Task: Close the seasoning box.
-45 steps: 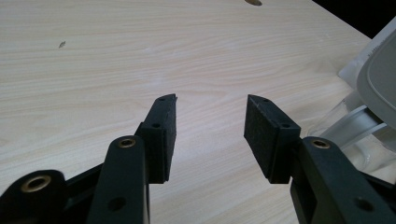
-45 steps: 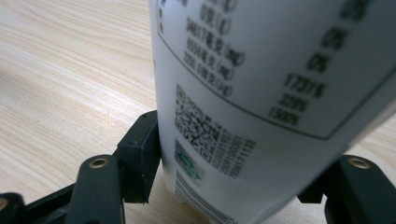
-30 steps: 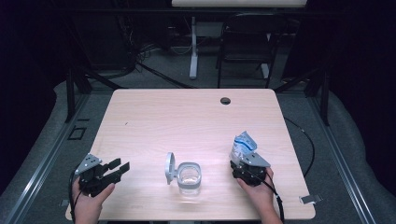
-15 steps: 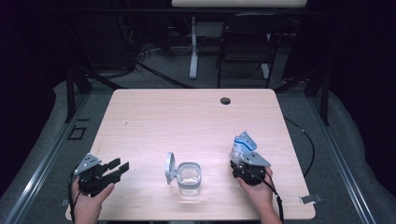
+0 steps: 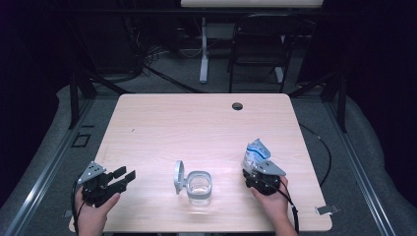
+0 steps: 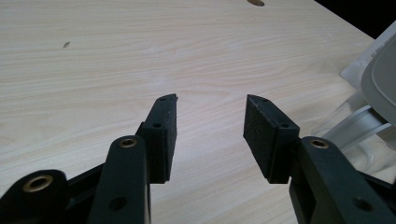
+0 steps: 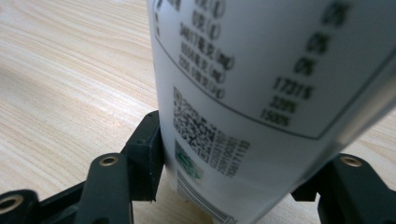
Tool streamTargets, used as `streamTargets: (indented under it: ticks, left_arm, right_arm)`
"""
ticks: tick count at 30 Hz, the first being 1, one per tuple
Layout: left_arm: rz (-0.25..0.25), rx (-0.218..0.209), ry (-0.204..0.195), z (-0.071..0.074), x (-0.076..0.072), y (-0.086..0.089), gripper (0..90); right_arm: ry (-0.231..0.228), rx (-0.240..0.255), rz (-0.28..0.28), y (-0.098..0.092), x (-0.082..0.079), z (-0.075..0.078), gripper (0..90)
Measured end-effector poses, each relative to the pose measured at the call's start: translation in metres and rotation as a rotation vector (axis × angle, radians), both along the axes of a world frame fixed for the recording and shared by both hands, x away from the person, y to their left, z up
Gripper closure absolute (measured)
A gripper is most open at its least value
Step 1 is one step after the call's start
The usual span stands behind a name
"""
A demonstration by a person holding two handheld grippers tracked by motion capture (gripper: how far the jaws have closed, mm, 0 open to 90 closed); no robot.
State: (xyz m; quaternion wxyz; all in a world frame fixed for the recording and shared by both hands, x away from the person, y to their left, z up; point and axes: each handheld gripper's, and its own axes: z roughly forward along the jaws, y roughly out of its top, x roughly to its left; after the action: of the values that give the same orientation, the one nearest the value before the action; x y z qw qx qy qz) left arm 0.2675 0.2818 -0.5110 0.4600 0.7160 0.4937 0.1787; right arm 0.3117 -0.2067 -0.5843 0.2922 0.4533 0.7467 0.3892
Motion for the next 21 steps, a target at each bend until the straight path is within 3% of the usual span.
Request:
streamTargets:
  ticks: [21]
  left_arm:
    - [0.003,-0.002,-0.007,0.0005,-0.0002,0.0004,54.9]
  right_arm:
    - [-0.005,-0.007,0.035,0.0021,-0.0017,0.0014,41.6]
